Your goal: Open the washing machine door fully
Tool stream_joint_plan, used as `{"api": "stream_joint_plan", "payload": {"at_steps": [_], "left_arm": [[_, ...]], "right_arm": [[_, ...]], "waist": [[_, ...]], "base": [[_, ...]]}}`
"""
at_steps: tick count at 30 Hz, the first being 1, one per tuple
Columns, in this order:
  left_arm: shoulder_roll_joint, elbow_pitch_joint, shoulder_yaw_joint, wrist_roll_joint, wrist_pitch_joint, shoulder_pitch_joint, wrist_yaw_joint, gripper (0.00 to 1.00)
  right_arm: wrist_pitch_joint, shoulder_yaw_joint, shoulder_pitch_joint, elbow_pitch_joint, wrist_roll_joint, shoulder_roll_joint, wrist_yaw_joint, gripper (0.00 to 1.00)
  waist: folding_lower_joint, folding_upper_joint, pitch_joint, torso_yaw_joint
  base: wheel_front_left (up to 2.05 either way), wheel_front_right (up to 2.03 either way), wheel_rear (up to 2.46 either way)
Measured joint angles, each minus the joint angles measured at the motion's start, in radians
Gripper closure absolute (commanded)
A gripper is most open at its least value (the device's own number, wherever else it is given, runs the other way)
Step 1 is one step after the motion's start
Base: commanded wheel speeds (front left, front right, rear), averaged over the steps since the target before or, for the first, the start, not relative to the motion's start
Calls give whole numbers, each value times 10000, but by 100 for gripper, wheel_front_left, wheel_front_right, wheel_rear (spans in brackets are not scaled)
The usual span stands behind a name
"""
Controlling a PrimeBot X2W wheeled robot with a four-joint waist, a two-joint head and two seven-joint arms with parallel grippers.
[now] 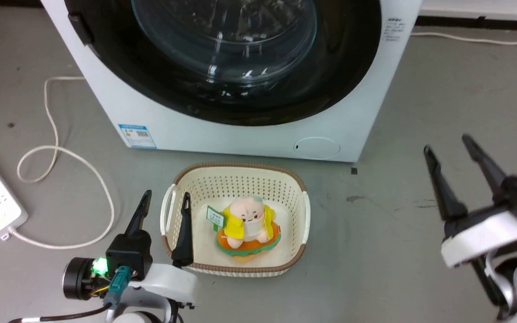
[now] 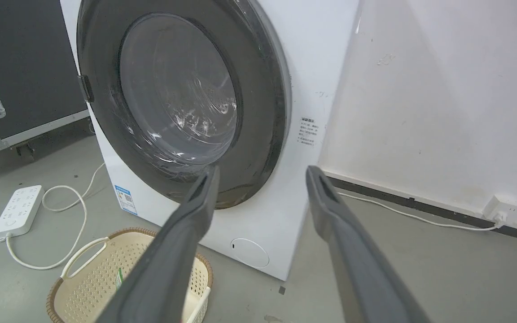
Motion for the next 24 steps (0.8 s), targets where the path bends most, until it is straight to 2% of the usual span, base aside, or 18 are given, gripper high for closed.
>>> {"api": "stream_joint_plan", "payload": {"at_steps": [1,2,12,24], "left_arm": [[0,-8,-27,-10,-44,-37,12,0],[0,-19,-52,-12,-63,-90,36,0],[0,-127,-380,-148,-245,-416,286,0],[0,-322,-815,-339,-508,-892,619,0]], "right_arm": [[29,-8,-152,4,86,-29,0,82],[56,-17,-309,12,169,-50,0,100],[834,-420,-1958,617,1572,-44,-2,100],[2458,-1605,-4538,2383,3206,75,-4,100]], "waist": [[0,0,55,36],[0,0,113,73],[0,0,706,437],[-1,0,1528,872]], "base": [[0,0,0],[0,0,0],[0,0,0],[0,0,0]]}}
